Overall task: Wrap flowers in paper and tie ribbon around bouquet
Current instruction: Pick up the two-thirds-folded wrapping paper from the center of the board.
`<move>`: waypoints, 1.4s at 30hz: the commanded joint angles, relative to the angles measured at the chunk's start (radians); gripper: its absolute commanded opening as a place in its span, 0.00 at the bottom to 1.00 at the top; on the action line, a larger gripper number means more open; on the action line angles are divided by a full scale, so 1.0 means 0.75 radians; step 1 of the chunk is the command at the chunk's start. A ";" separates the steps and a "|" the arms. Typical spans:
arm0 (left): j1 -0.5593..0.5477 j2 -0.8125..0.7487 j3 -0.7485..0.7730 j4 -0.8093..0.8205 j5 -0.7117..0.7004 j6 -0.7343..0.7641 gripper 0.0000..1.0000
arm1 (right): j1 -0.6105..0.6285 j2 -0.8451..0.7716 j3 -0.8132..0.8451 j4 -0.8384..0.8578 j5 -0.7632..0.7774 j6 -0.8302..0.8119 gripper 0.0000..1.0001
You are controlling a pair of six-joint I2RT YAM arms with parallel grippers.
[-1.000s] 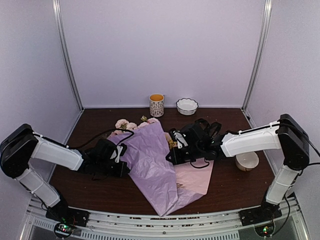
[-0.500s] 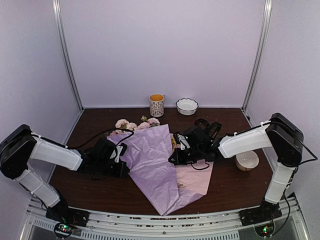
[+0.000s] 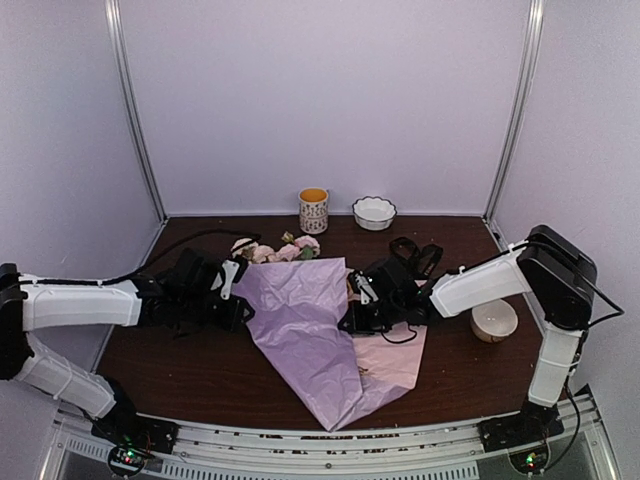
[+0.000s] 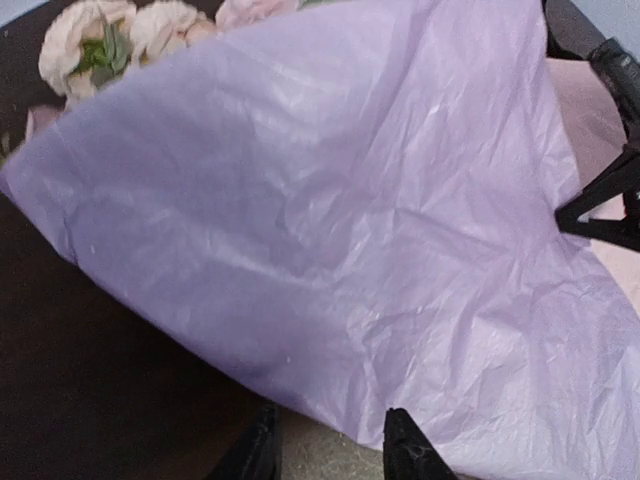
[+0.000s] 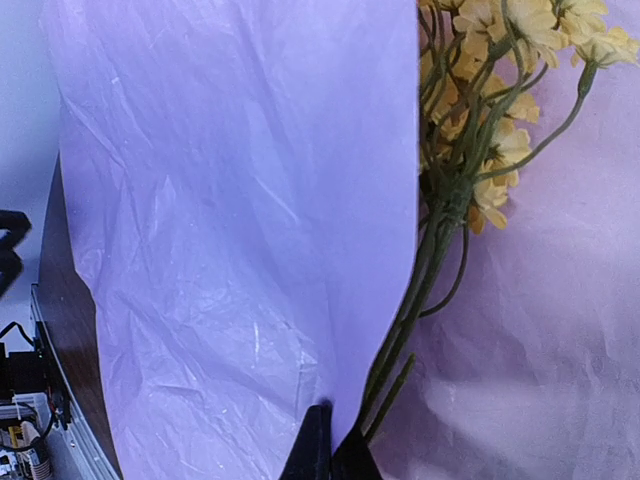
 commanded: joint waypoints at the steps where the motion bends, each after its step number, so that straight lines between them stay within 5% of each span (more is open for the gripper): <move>1: 0.005 0.092 0.174 -0.012 -0.070 0.133 0.39 | -0.011 0.047 0.036 0.004 0.022 0.032 0.00; 10: -0.008 0.579 0.558 0.116 0.195 0.084 0.48 | 0.003 0.029 0.038 -0.068 0.098 0.018 0.05; 20: -0.029 0.883 0.847 -0.014 0.143 0.099 0.52 | 0.018 -0.012 0.049 -0.115 0.130 0.002 0.09; 27: -0.031 0.974 0.874 -0.043 0.139 0.087 0.52 | 0.027 -0.281 0.042 -0.441 0.449 -0.119 0.23; 33: -0.033 0.987 0.864 -0.029 0.154 0.084 0.52 | -0.053 -0.597 -0.206 -0.587 0.618 -0.084 0.32; 42: -0.038 0.981 0.848 -0.010 0.165 0.080 0.52 | -0.346 -0.748 -0.662 -0.194 0.280 0.086 0.39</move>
